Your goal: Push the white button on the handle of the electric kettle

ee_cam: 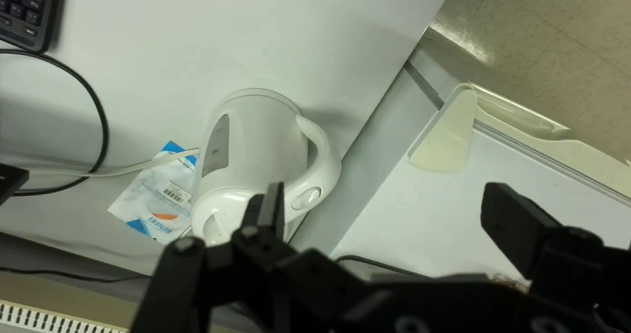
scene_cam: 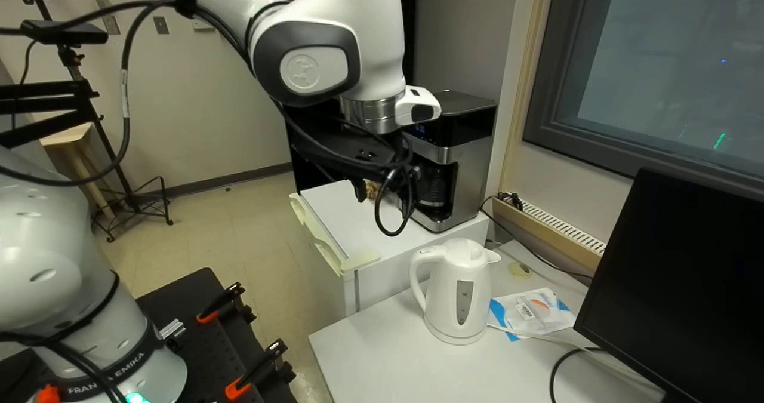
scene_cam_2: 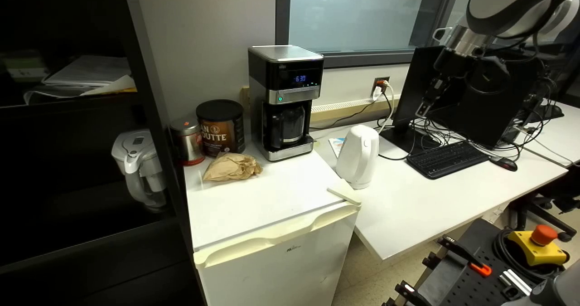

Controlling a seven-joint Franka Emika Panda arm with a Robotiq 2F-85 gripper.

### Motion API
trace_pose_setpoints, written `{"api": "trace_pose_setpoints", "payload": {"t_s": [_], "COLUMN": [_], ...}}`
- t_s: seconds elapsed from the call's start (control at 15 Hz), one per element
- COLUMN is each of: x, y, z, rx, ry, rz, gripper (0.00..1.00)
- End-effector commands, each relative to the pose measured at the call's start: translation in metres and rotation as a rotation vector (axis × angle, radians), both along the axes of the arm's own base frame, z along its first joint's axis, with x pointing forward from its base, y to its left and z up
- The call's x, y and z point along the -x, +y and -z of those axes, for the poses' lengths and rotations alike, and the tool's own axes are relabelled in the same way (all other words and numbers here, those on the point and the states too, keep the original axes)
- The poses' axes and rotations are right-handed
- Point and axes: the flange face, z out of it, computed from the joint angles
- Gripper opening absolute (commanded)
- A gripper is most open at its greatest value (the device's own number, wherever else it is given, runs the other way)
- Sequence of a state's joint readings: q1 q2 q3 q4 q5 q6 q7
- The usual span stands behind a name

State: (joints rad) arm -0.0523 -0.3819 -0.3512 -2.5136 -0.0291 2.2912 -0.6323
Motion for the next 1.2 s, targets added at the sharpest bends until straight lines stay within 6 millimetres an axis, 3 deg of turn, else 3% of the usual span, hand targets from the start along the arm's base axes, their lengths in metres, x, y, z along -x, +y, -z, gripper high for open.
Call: {"api": "trace_pose_setpoints", "payload": {"t_s": [0.0, 0.13, 0.73, 0.87, 1.13], "x": [-0.009, -0.015, -0.041, -0.047, -0.060], "y": [0.010, 0.014, 0.018, 0.021, 0.026], "z": [0.024, 0.037, 0.093, 0.103, 0.122], "rx": [0.050, 0.070, 0.143, 0.154, 0.182], "ry": [-0.025, -0.034, -0.039, -0.043, -0.062], "rz": [-0.028, -0.036, -0.038, -0.041, -0.046], "gripper": [1.00, 0.74, 0.07, 0.00, 0.04]}}
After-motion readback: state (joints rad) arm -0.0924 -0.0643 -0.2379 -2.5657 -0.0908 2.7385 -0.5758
